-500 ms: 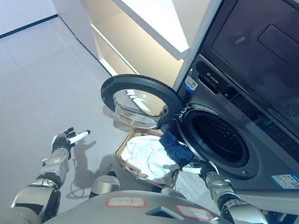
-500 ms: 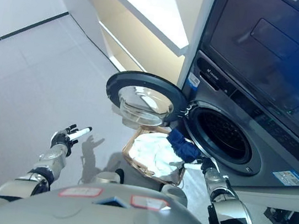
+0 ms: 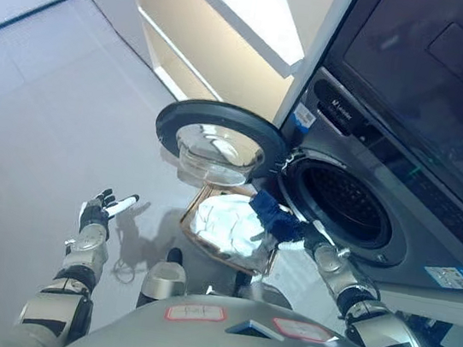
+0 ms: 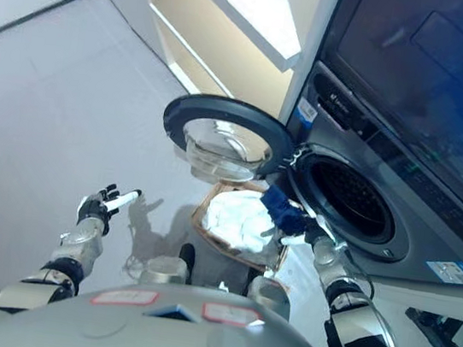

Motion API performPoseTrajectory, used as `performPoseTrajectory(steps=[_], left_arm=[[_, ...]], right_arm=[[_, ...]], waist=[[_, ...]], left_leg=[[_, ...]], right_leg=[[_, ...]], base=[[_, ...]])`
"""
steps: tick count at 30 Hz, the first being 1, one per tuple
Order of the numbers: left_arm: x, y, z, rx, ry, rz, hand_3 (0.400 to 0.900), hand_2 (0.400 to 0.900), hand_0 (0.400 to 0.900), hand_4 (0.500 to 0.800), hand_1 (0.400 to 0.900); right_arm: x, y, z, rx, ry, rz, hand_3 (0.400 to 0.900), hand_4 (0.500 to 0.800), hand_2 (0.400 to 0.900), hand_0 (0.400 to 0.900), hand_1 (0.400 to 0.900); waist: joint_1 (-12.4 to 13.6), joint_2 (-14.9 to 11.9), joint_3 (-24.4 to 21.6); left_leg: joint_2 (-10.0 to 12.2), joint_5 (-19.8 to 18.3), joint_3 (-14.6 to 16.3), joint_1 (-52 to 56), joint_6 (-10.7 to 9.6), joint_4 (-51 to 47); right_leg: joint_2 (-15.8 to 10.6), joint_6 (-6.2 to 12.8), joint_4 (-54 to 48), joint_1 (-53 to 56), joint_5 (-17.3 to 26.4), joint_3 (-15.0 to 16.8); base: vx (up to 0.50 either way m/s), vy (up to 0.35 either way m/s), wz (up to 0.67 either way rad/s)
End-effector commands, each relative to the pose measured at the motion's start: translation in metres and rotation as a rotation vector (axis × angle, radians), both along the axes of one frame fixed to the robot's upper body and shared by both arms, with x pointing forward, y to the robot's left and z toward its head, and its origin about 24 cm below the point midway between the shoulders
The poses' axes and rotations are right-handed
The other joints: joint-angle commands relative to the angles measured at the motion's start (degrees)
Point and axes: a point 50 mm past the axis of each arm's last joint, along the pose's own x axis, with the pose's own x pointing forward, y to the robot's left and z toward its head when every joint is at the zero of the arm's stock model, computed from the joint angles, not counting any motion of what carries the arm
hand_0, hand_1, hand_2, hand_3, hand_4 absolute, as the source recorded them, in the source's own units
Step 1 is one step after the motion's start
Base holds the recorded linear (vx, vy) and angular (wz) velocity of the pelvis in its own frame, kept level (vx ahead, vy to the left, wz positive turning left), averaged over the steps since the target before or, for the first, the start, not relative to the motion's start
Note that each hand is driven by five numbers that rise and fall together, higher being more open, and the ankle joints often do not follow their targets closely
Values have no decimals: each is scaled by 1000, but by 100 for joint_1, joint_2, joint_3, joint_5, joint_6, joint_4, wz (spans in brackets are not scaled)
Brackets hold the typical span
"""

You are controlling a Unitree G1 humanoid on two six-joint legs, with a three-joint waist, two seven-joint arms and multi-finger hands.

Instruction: Put the clothes in the basket into the washing machine.

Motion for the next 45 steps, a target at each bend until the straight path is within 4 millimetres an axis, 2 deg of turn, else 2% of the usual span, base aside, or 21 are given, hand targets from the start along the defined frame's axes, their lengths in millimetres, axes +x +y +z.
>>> performPoseTrajectory(steps=[1, 4, 6, 8, 12, 14, 17, 18, 19, 20, 21, 24, 25, 27, 28, 29, 35, 43, 44, 45], left_arm=[[42, 11, 29, 101, -181, -7, 900, 900, 900, 800, 900], [74, -1, 44, 110, -271, -22, 900, 900, 900, 800, 900], [92, -6, 53, 117, -310, -33, 900, 900, 900, 800, 900], [104, -9, 60, 125, -333, -32, 900, 900, 900, 800, 900], [131, -3, 86, 162, -415, -5, 900, 900, 900, 800, 900], [139, -1, 93, 172, -429, 10, 900, 900, 900, 800, 900], [154, 3, 109, 191, -468, 32, 900, 900, 900, 800, 900], [165, 6, 122, 207, -492, 41, 900, 900, 900, 800, 900], [165, 6, 122, 207, -492, 41, 900, 900, 900, 800, 900], [176, 9, 137, 220, -514, 46, 900, 900, 900, 800, 900], [176, 9, 137, 220, -515, 46, 900, 900, 900, 800, 900], [187, 17, 155, 237, -548, 58, 900, 900, 900, 800, 900], [192, 21, 165, 247, -560, 63, 900, 900, 900, 800, 900], [194, 25, 170, 248, -568, 73, 900, 900, 900, 800, 900], [201, 28, 184, 265, -590, 74, 900, 900, 900, 800, 900], [201, 28, 185, 265, -591, 74, 900, 900, 900, 800, 900], [221, 36, 232, 309, -664, 77, 900, 900, 900, 800, 900], [222, 42, 242, 324, -667, 101, 900, 900, 900, 800, 900], [223, 43, 246, 330, -673, 107, 900, 900, 900, 800, 900], [223, 43, 246, 331, -674, 107, 900, 900, 900, 800, 900]], right_arm=[[56, -1, 36, -93, -198, 126, 900, 800, 900, 900, 900], [89, 3, 60, -146, -300, 178, 900, 800, 900, 900, 900], [106, 4, 75, -170, -360, 188, 900, 800, 900, 900, 900], [119, 3, 89, -194, -410, 194, 900, 800, 900, 900, 900], [147, -7, 125, -257, -514, 198, 900, 800, 900, 900, 900], [153, -8, 130, -283, -524, 188, 900, 800, 900, 900, 900], [166, -16, 149, -340, -563, 158, 900, 800, 900, 900, 900], [177, -25, 169, -378, -601, 131, 900, 800, 900, 900, 900], [177, -25, 169, -378, -601, 131, 900, 800, 900, 900, 900], [185, -33, 188, -407, -628, 97, 900, 800, 900, 900, 900], [185, -33, 188, -407, -629, 97, 900, 800, 900, 900, 900], [197, -41, 217, -442, -679, 73, 900, 800, 900, 900, 900], [200, -47, 229, -455, -699, 52, 900, 800, 900, 900, 900], [200, -49, 230, -461, -696, 49, 900, 800, 900, 900, 900], [203, -52, 241, -481, -715, 38, 900, 800, 900, 900, 900], [203, -52, 241, -480, -716, 38, 900, 800, 900, 900, 900], [212, -52, 269, -504, -761, 31, 900, 800, 900, 900, 900], [215, -48, 274, -496, -770, 23, 900, 800, 900, 900, 900], [217, -47, 279, -498, -781, 24, 900, 800, 900, 900, 900], [217, -45, 279, -495, -784, 27, 625, 635, 625, 625, 625]], waist=[[24, -21, 246], [5, 56, 854], [-10, 62, 998], [-44, 53, 1024], [-139, 79, 1146], [-143, 107, 1168], [-161, 168, 1192], [-172, 218, 1230], [-174, 220, 1217], [-159, 266, 1264], [-160, 268, 1256], [-123, 327, 1295], [-110, 370, 1305], [-109, 390, 1298], [-116, 427, 1303], [-115, 427, 1292], [-122, 509, 1287], [-132, 499, 1212], [-142, 491, 1203], [-143, 489, 1187]], left_leg=[[-401, -48, -250, -419, 170, 78], [-410, -120, -272, -1166, 235, 670], [-419, -232, -271, -1695, 243, 1132], [-428, -388, -253, -2209, 217, 1627], [-284, -612, -169, -3177, 138, 2420], [-226, -718, -109, -3628, 119, 2772], [-157, -792, -145, -4266, 96, 3218], [-137, -877, -181, -4572, 85, 3467], [-136, -885, -184, -4602, 86, 3486], [-118, -959, -213, -4875, 72, 3735], [-117, -966, -216, -4897, 72, 3750], [-78, -1088, -261, -5374, 52, 4174], [-88, -1331, -299, -5575, 36, 4474], [-90, -1386, -317, -5726, 37, 4617], [-97, -1425, -312, -5932, 38, 4745], [-96, -1431, -314, -5963, 38, 4763], [-175, -1489, -374, -6604, 50, 5083], [-231, -1596, -445, -7142, 86, 5510], [-239, -1616, -445, -7219, 94, 5568], [-240, -1633, -452, -7267, 97, 5603]], right_leg=[[59, 217, 661, -505, 18, -95], [-4, 141, 1346, -1317, -52, -99], [-74, 105, 1793, -1834, -143, -119], [-175, 118, 2170, -2256, -232, -155], [-346, 152, 2889, -3166, -372, -195], [-407, 168, 3198, -3589, -439, -224], [-490, 174, 3628, -4141, -543, -284], [-532, 177, 3916, -4479, -620, -267], [-533, 177, 3932, -4506, -626, -268], [-557, 160, 4184, -4774, -717, -272], [-557, 159, 4196, -4794, -722, -273], [-608, 155, 4557, -5241, -824, -259], [-631, 196, 4879, -5464, -1054, -247], [-627, 186, 5013, -5607, -1113, -234], [-617, 193, 5145, -5813, -1154, -255], [-619, 192, 5160, -5842, -1160, -255], [-582, 175, 5507, -6495, -1274, -278], [-566, 109, 5929, -7038, -1453, -281], [-572, 100, 5987, -7113, -1460, -279], [-573, 85, 6018, -7170, -1476, -280]], base=[[-158, 9, 8], [-276, 14, 9], [-177, 17, 7], [-76, -1, 15], [-87, -2, 18], [-102, 7, 10], [-77, -9, 19], [-57, -14, 18], [-61, -1, 17], [-24, -5, 9], [-43, 0, 11], [1, -2, 8], [80, -13, 6], [44, -6, 2], [0, 0, 0], [0, 0, 0], [8, -5, 2], [6, -1, 2], [0, 0, 0], [-2, 3, -3]])
